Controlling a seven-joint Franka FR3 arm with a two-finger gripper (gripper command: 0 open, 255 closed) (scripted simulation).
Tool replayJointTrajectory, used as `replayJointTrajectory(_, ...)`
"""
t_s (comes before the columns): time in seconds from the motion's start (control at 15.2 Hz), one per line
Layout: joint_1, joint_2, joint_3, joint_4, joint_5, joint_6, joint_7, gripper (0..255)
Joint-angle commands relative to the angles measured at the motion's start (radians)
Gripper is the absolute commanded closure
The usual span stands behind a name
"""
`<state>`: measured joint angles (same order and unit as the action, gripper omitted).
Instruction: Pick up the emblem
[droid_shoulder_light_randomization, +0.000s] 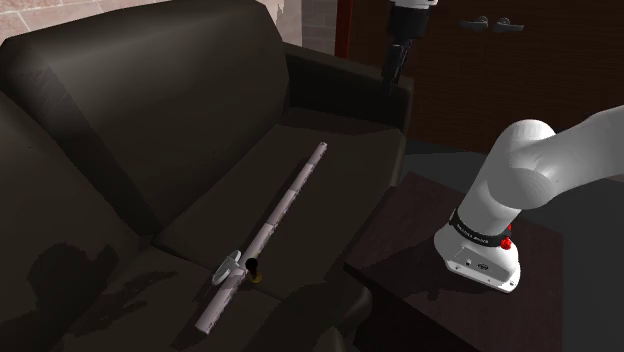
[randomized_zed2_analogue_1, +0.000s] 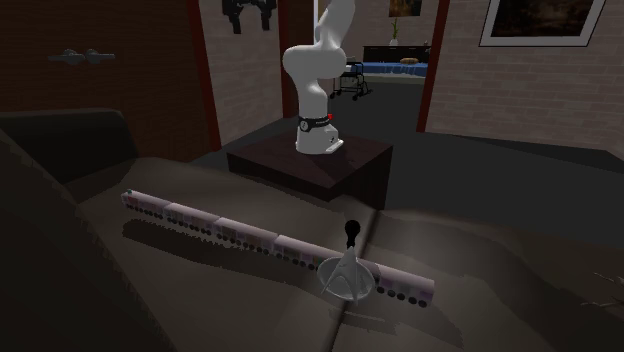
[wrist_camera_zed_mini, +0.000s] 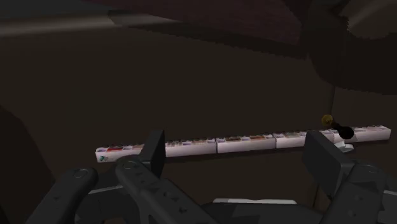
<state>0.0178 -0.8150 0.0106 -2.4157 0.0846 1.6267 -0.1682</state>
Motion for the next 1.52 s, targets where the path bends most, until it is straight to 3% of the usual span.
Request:
replayJointTrajectory(0.0,0.000,0.000,0.000,0.000,0.000,0.000,0.000,0)
replayJointTrajectory(0.86,0.128,0.242,0.218,-0.107,-0.010,0.479,-0.030,0)
replayJointTrajectory(1.19,0.146,0.381,0.312,-0.102,-0.066,0.656,-0.009,0)
replayJointTrajectory(1.45,0.139,0.507,0.396,-0.080,-0.157,0.786,0.038,0)
